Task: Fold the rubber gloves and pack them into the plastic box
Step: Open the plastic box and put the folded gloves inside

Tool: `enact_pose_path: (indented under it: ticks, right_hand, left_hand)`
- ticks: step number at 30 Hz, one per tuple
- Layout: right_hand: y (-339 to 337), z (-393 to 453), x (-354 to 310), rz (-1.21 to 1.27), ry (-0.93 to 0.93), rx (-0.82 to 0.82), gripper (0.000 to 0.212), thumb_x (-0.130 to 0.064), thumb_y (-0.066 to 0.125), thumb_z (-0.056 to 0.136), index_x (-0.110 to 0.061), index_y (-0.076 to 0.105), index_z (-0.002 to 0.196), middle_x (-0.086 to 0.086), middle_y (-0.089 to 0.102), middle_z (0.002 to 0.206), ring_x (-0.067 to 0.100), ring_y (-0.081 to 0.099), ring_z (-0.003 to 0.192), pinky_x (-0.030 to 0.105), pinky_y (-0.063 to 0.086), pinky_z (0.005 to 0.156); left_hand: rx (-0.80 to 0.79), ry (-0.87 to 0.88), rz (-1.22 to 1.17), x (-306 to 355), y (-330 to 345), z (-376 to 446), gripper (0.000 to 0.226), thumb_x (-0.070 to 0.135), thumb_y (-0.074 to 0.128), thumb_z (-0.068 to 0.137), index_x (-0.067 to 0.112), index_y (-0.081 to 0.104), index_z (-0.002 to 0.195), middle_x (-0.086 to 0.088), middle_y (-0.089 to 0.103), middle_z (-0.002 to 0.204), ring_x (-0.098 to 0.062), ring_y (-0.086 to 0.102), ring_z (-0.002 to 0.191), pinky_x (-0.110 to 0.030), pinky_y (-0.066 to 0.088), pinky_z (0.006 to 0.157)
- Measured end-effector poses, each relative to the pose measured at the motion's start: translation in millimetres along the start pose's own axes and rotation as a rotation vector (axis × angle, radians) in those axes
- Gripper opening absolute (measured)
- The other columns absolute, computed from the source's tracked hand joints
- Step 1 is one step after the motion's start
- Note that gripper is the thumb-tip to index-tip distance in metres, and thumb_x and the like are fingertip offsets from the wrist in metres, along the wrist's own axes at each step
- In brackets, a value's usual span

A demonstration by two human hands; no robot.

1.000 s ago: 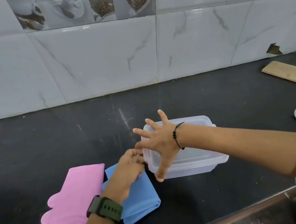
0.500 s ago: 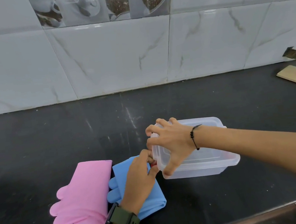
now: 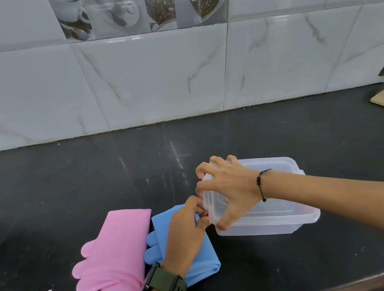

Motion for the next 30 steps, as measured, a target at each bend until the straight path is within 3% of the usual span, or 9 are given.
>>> enact_pose_path:
  ticks: [5,9,13,17,20,27,30]
  right_hand:
    - [-2,1,-1,-0.041,-0.044,-0.035,0.074,-0.075,0.059,0.061,-0.031,0.045,0.119,0.001,0.037,0.13,0.029,0.034,0.118,0.052,0.035,0.093]
    - [-4,11,-4,-0.007,-0.147,-0.011,0.061,-0.073,0.05,0.073,-0.021,0.055,0.104,-0.002,0.054,0.107,0.021,0.045,0.103,0.047,0.03,0.1]
    - [-4,24,-5,0.157,-0.142,0.062,0.052,-0.06,0.038,0.082,-0.013,0.06,0.083,0.002,0.058,0.084,0.018,0.044,0.083,0.037,0.041,0.079]
    - [2,32,-6,0.344,-0.127,0.182,0.049,-0.044,0.036,0.088,-0.003,0.059,0.071,0.009,0.059,0.072,0.016,0.04,0.071,0.032,0.037,0.067]
    - [3,37,-10,0.364,-0.162,0.197,0.049,-0.037,0.036,0.09,0.0,0.057,0.066,0.011,0.057,0.065,0.014,0.036,0.065,0.026,0.032,0.063]
    - [-4,38,-17,0.311,-0.255,0.231,0.041,-0.032,0.036,0.089,-0.004,0.052,0.064,0.011,0.054,0.061,0.019,0.041,0.06,0.039,0.042,0.066]
    - [-13,35,-14,0.302,-0.259,0.264,0.043,-0.041,0.029,0.088,-0.01,0.046,0.062,0.007,0.048,0.059,0.019,0.04,0.057,0.04,0.043,0.06]
  left_hand:
    - [0.0,-0.007,0.027,2,0,1,0.021,0.011,0.059,0.086,0.027,0.045,0.084,0.015,0.049,0.071,-0.002,0.046,0.058,-0.009,0.038,0.057]
    - [-0.026,0.009,0.002,3,-1,3,0.03,0.008,0.055,0.087,0.031,0.04,0.077,0.012,0.045,0.066,-0.003,0.044,0.057,-0.007,0.041,0.061]
    - [-0.008,0.018,-0.045,2,-2,1,0.024,0.008,0.055,0.089,0.028,0.044,0.08,0.012,0.044,0.063,-0.004,0.044,0.056,-0.006,0.04,0.059]
    - [0.023,-0.021,-0.076,0,-1,-1,0.015,0.008,0.056,0.089,0.021,0.049,0.092,0.016,0.047,0.068,-0.002,0.048,0.06,-0.003,0.041,0.063]
    - [0.035,-0.061,-0.062,-4,1,1,0.015,0.015,0.056,0.09,0.023,0.043,0.091,0.017,0.045,0.069,0.001,0.047,0.062,-0.002,0.041,0.066]
    - [0.066,-0.093,-0.088,-5,1,1,0.01,0.016,0.057,0.09,0.019,0.049,0.095,0.018,0.044,0.07,0.0,0.046,0.061,-0.002,0.041,0.067]
    - [0.062,-0.062,-0.092,-3,-1,-1,0.018,0.013,0.058,0.089,0.026,0.046,0.093,0.016,0.047,0.068,0.0,0.05,0.058,-0.004,0.041,0.064]
Point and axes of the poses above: each hand's wrist, its own z-axis towards the middle knuckle, its own y-axis out of the palm, x = y × z, the point moved 5 cm from there along z, towards the middle knuckle
